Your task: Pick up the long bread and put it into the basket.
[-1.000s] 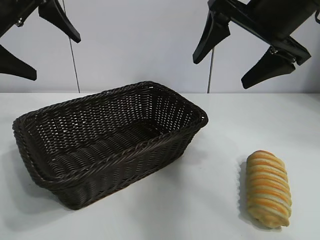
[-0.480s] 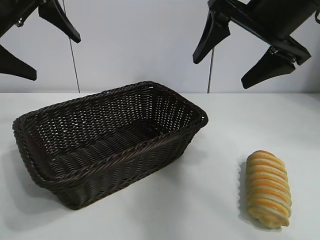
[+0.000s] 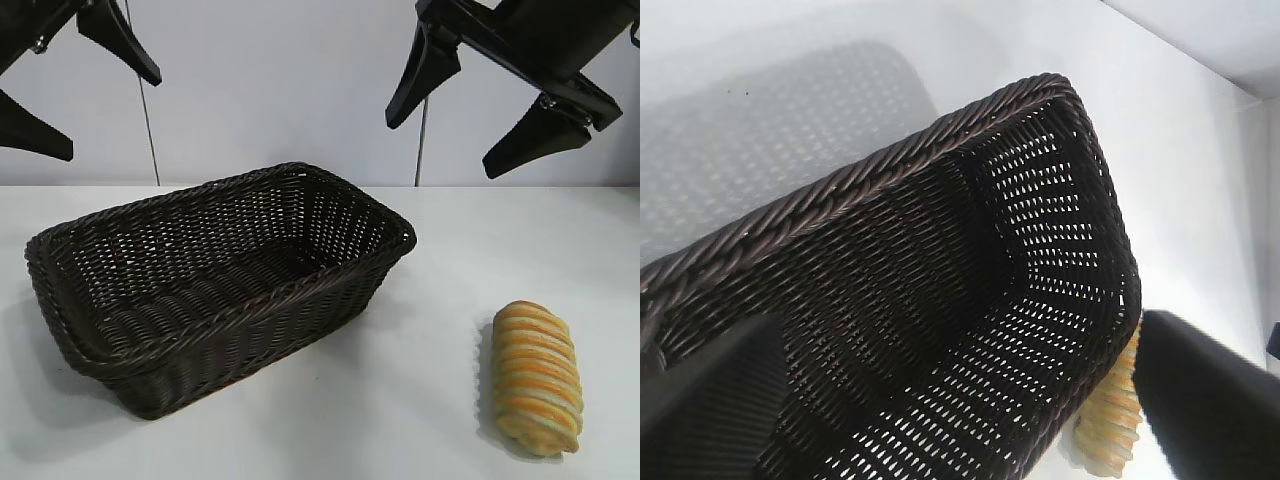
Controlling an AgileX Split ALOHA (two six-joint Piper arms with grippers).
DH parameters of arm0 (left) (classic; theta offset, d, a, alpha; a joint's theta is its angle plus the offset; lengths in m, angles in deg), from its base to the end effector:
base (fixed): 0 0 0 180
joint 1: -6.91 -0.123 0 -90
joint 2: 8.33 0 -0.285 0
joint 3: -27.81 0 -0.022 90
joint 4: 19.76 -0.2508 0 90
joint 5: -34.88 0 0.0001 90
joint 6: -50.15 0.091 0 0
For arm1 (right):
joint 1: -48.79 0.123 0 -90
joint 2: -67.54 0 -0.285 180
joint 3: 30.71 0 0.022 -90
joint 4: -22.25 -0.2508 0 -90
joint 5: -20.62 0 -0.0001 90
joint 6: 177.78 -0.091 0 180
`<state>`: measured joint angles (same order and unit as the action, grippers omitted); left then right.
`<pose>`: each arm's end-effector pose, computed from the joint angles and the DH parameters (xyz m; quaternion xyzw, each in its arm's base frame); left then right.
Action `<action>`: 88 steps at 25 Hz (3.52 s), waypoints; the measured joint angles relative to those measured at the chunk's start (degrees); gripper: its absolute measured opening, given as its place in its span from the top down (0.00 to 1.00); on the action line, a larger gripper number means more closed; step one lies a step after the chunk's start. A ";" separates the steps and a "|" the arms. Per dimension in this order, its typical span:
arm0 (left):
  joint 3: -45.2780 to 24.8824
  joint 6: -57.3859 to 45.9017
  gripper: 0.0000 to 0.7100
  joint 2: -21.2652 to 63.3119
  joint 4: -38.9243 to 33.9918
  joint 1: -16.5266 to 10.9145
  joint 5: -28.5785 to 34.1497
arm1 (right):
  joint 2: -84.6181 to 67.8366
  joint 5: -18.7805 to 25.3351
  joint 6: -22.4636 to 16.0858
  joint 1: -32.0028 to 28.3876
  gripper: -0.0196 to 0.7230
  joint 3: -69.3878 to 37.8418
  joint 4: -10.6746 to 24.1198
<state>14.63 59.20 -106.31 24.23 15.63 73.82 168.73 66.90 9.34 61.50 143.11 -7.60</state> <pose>0.3226 -0.0897 0.2713 -0.0797 0.9192 -0.3019 0.2401 0.3285 0.1077 0.2755 -0.0331 0.9493 0.2323 0.2092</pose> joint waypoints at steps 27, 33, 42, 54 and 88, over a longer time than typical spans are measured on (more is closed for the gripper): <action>-14.17 -19.45 0.06 -10.54 -22.24 3.51 -7.05 | 0.00 1.62 0.00 0.00 0.04 0.00 0.00; -14.00 -16.92 0.17 -12.21 -18.78 3.51 -8.72 | 0.00 1.62 0.00 0.00 0.04 0.00 0.00; -12.60 -15.84 0.85 -12.53 -16.15 3.56 -8.76 | 0.00 1.62 0.00 0.00 0.04 0.00 0.00; 4.08 -9.05 0.86 -13.01 -18.78 3.56 7.48 | 0.00 1.62 0.00 0.00 0.04 0.00 0.00; 11.58 0.10 0.13 -25.09 -12.37 3.61 8.99 | 0.00 1.52 0.00 0.00 0.04 0.00 0.00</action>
<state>26.20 59.30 -131.40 11.86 19.24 82.81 168.73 68.42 9.34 61.50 143.11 -7.60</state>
